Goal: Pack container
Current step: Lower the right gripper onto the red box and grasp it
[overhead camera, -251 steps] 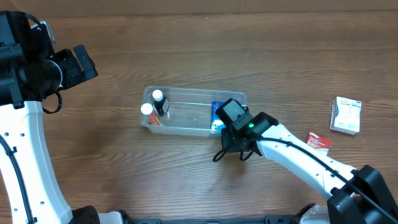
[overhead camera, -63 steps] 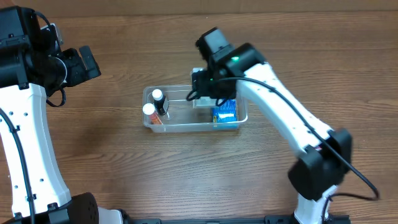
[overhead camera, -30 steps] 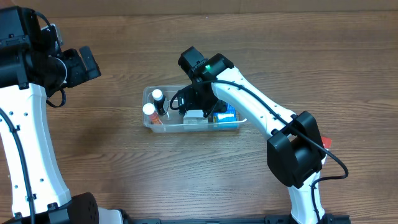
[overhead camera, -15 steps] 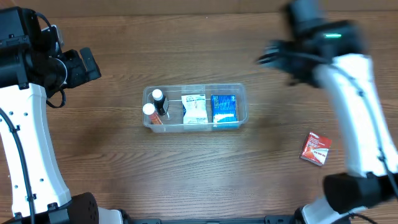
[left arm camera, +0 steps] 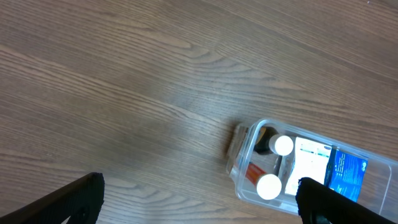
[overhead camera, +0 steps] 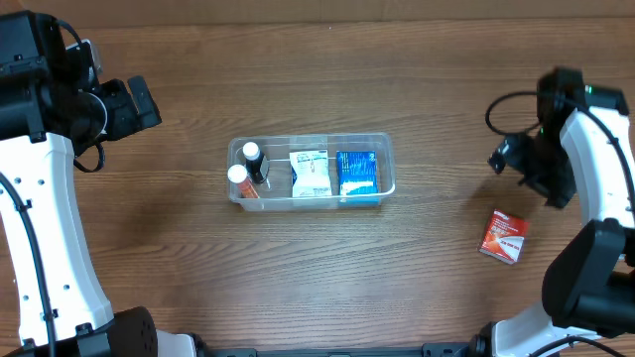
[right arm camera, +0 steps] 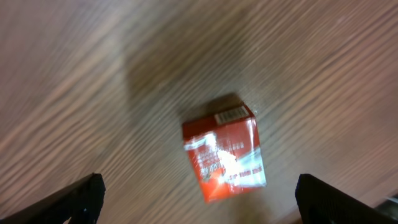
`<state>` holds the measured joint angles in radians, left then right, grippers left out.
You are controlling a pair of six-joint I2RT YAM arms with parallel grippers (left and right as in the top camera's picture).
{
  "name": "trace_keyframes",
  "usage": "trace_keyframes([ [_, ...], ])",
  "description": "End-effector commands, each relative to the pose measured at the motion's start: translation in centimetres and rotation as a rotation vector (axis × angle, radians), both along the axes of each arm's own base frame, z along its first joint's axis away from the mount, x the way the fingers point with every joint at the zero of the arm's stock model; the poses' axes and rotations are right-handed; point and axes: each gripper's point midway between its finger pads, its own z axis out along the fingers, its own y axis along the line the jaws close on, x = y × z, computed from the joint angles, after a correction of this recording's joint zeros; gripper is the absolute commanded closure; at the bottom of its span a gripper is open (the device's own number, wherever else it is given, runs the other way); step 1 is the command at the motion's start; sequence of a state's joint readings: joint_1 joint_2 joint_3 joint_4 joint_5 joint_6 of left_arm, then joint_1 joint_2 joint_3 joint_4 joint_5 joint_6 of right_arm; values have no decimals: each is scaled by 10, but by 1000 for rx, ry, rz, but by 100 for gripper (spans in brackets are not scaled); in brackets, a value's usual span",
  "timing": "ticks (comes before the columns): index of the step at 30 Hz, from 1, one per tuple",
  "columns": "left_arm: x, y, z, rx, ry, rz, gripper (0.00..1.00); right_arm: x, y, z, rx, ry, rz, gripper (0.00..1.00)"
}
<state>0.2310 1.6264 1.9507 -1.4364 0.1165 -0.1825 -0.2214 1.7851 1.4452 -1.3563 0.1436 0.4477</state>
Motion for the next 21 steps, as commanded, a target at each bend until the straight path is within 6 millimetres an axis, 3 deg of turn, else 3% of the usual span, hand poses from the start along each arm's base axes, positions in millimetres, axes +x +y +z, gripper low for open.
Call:
trace_keyframes([
  [1, 1, 1, -1, 5, 0, -14, 0, -14, -1, -29, 93, 12, 37, 0],
  [6, 1, 1, -1, 5, -1, -14, 0, -35, -2, -67, 113, 46, 90, 0],
  [8, 1, 1, -1, 5, -1, -14, 0, -34, 6, -77, 155, 18, 99, 0],
  [21, 1, 1, -1, 5, -1, -14, 0, -51, 21, -109, 191, 21, 94, 0],
])
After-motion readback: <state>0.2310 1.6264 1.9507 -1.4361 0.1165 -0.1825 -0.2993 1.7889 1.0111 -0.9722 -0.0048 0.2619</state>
